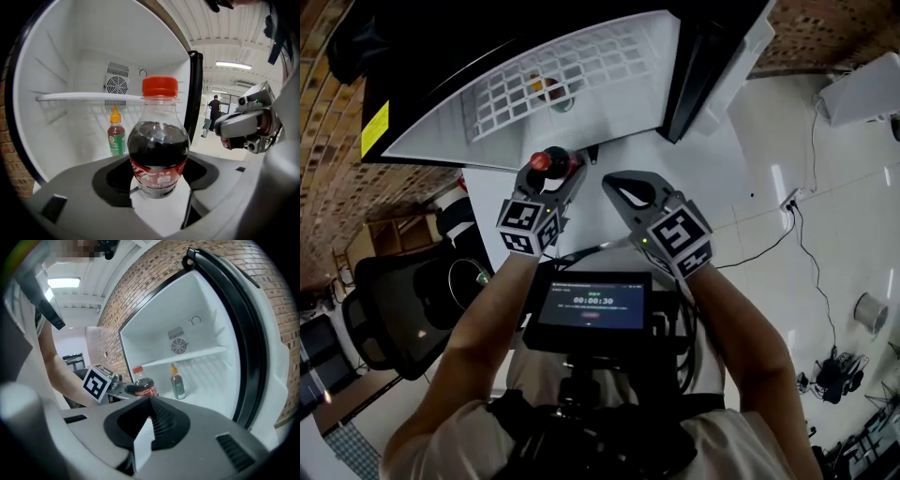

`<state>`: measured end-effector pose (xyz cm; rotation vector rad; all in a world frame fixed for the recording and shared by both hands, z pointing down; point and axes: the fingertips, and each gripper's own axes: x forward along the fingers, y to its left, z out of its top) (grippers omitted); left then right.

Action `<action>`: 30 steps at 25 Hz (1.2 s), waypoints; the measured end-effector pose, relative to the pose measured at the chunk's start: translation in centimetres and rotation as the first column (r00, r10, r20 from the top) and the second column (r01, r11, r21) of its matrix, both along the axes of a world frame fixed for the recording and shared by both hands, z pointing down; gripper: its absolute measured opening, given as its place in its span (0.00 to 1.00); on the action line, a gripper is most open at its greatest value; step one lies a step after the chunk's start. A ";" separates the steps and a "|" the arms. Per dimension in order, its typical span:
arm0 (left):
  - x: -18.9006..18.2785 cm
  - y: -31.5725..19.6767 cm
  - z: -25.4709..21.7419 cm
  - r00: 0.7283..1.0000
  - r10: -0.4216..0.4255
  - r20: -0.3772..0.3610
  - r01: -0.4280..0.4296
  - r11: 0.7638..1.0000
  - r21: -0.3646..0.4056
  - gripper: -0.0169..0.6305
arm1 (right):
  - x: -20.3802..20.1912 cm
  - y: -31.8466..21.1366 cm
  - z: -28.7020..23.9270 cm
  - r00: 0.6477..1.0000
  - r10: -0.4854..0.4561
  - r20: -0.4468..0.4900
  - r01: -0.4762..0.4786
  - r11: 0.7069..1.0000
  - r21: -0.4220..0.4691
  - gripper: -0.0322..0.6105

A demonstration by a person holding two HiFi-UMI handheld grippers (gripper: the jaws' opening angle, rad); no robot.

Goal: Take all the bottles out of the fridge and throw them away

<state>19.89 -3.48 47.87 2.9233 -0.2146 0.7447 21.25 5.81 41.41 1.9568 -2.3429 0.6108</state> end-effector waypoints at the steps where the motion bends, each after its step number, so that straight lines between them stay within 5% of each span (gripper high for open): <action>1: -0.7 0.0 -0.2 1.000 -0.006 -0.002 0.006 1.000 0.004 0.53 | -0.4 -0.3 0.0 1.000 -0.015 -0.001 0.015 1.000 0.003 0.06; 17: -11.2 -1.5 -3.3 0.987 -0.151 -0.054 0.152 0.988 0.012 0.53 | -7.4 -5.1 -1.4 0.982 -0.186 -0.031 0.187 0.982 0.030 0.06; 30: -20.2 -2.1 -4.2 0.953 -0.293 -0.075 0.292 0.956 -0.016 0.53 | -14.8 -7.9 -1.8 0.942 -0.331 -0.054 0.332 0.943 0.014 0.06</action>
